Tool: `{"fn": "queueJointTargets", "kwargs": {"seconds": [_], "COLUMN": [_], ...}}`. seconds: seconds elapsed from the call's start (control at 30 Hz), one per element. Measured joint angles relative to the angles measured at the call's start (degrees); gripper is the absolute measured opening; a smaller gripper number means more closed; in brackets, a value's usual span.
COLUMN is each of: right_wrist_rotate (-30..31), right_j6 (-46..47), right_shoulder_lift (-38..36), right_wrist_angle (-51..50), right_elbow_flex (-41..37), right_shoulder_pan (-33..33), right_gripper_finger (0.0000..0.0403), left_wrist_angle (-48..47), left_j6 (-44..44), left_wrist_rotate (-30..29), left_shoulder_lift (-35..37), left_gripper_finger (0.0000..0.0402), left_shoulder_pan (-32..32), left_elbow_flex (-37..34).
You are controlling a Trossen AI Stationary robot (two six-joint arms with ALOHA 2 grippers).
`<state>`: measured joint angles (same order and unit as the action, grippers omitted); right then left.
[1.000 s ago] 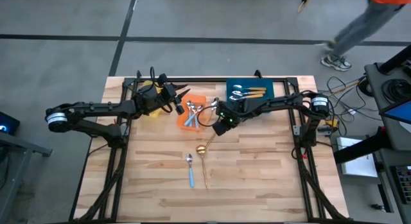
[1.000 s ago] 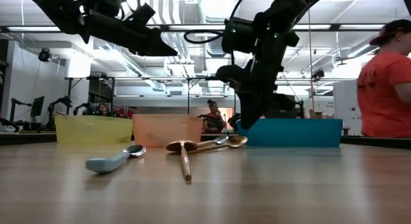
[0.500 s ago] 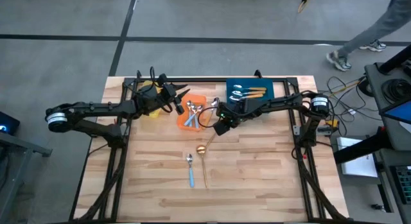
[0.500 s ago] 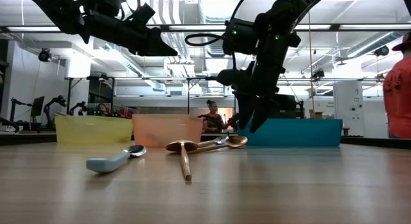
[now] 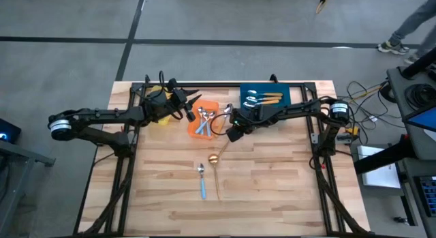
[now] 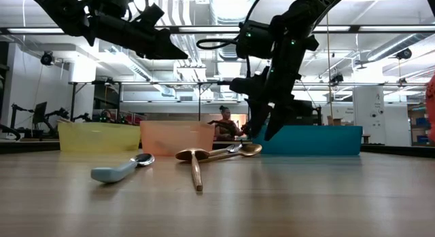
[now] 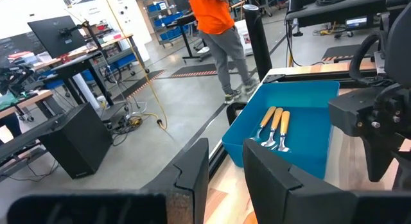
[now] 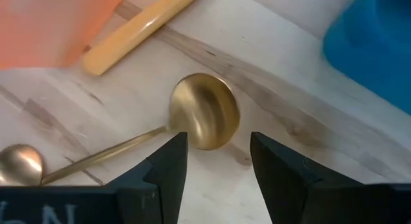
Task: Sort silverware by color (type)
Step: Put the gold spoon into the yellow bin
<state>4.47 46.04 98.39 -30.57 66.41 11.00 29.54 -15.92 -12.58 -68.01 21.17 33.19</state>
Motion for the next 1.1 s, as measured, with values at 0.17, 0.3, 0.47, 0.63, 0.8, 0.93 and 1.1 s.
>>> {"fn": "queueJointTargets", "kwargs": {"seconds": [0.17, 0.3, 0.47, 0.63, 0.8, 0.93, 1.1], "right_wrist_rotate": [0.2, 0.1, 0.1, 0.1, 0.1, 0.2, 0.2], "right_j6": [0.0, 0.0, 0.0, 0.3, 0.3, 0.3, 0.5], "right_shoulder_lift": [0.0, 0.0, 0.0, 0.0, 0.0, 0.0, 0.0], "right_wrist_angle": [0.3, 3.6, 7.1, 9.2, 10.6, 12.1, 15.2], "right_elbow_flex": [-0.6, -2.0, -4.1, -5.1, -5.4, -6.0, -7.5], "right_shoulder_pan": [0.0, 0.0, 0.0, 0.0, 0.0, 0.0, 0.0], "right_gripper_finger": [0.0161, 0.0161, 0.0161, 0.0160, 0.0162, 0.0161, 0.0161], "left_wrist_angle": [0.0, 0.0, 0.0, 0.0, 0.0, 0.0, 0.0], "left_j6": [0.4, 0.4, 0.4, 0.5, 0.5, 0.5, 0.7], "left_wrist_rotate": [0.0, 0.0, 0.0, 0.0, 0.0, 0.0, 0.0], "left_shoulder_lift": [0.0, 0.0, 0.0, 0.0, 0.0, 0.0, 0.0], "left_gripper_finger": [0.0077, 0.0077, 0.0077, 0.0077, 0.0077, 0.0077, 0.0077], "left_shoulder_pan": [0.0, 0.0, 0.0, 0.0, 0.0, 0.0, 0.0], "left_elbow_flex": [0.0, 0.0, 0.0, 0.0, 0.0, 0.0, 0.0]}}
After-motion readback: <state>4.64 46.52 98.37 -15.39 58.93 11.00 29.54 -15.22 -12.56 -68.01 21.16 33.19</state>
